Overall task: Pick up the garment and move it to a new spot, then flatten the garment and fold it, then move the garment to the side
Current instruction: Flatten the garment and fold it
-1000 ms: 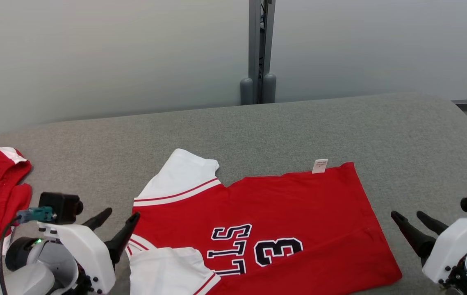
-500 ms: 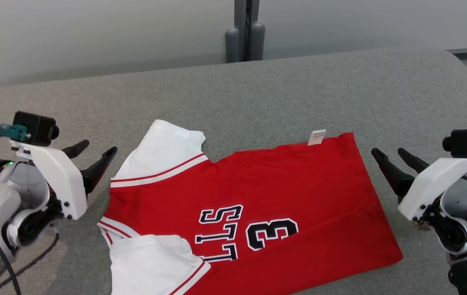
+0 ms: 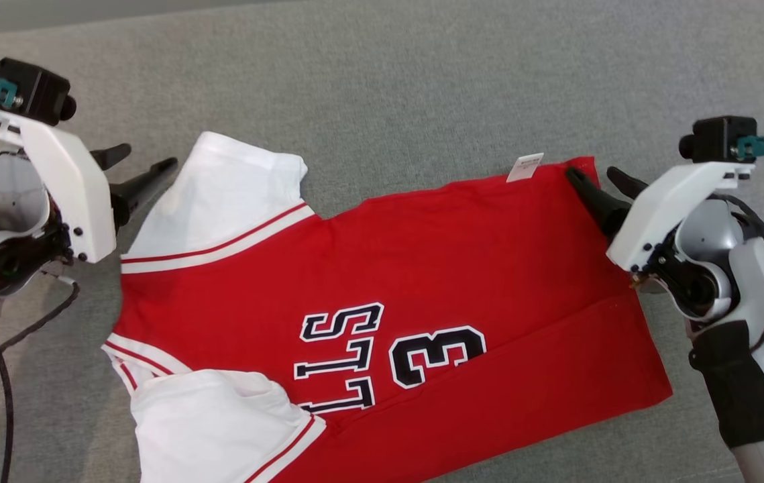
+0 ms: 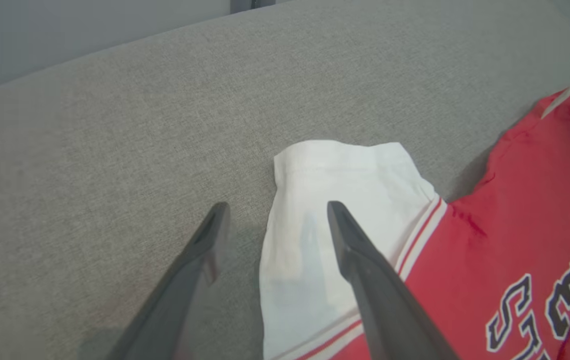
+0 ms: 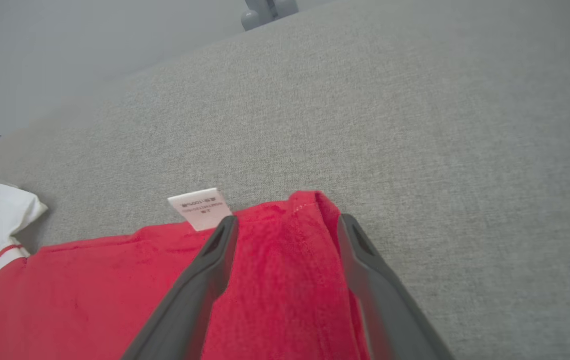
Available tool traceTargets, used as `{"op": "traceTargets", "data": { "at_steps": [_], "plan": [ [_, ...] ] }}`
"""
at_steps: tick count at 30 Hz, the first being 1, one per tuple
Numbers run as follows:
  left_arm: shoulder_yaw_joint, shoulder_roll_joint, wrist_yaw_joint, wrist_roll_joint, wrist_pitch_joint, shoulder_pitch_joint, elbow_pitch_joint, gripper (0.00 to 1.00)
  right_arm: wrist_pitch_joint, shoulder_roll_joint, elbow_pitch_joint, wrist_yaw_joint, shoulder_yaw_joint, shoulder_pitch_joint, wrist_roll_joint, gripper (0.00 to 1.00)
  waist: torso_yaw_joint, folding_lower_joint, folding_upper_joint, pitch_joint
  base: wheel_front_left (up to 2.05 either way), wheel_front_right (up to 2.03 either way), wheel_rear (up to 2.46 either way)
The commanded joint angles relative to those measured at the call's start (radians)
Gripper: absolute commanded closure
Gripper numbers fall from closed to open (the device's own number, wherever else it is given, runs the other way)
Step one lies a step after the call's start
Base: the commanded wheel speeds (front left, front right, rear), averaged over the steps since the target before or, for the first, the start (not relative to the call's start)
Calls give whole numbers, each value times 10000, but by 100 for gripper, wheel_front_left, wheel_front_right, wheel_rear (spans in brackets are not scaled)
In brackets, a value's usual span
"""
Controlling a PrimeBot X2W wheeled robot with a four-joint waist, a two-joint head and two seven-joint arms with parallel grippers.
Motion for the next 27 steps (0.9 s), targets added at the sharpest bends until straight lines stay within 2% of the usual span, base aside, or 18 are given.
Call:
{"op": "traceTargets", "data": {
  "at_steps": [1,6,16,24,25,26,27],
  "plan": [
    [-29,-12,-75,-76,148,-276,87,0,-109,64,226,8,109,-283,82,0,-147,-1,0,353,0,0,0],
    [-220,-126,-92,-236,467,-669,128,0,-248,249,869,7,465,-849,220,0,-281,-1,0,653,0,0,0],
    [-691,267,-78,-884,1037,-1222,-181,0,-674,531,2194,5,1042,-1821,444,0,-526,-1,0,1154,0,0,0],
    [-932,351,-79,-1364,976,-1504,-484,0,-919,656,2552,5,1409,-2250,744,0,-630,-1,0,1332,0,0,0],
    [-952,378,-79,-1415,934,-1535,-520,0,-928,661,2572,5,1469,-2254,796,44,-635,-1,0,1341,0,0,0],
    [-1002,413,-79,-1425,900,-1574,-552,0,-949,665,2602,5,1528,-2275,849,54,-641,-1,0,1344,0,0,0],
    [-1047,438,-79,-1405,878,-1592,-559,0,-937,668,2630,8,1588,-2295,896,71,-649,-1,0,1344,0,0,0]
  ]
}}
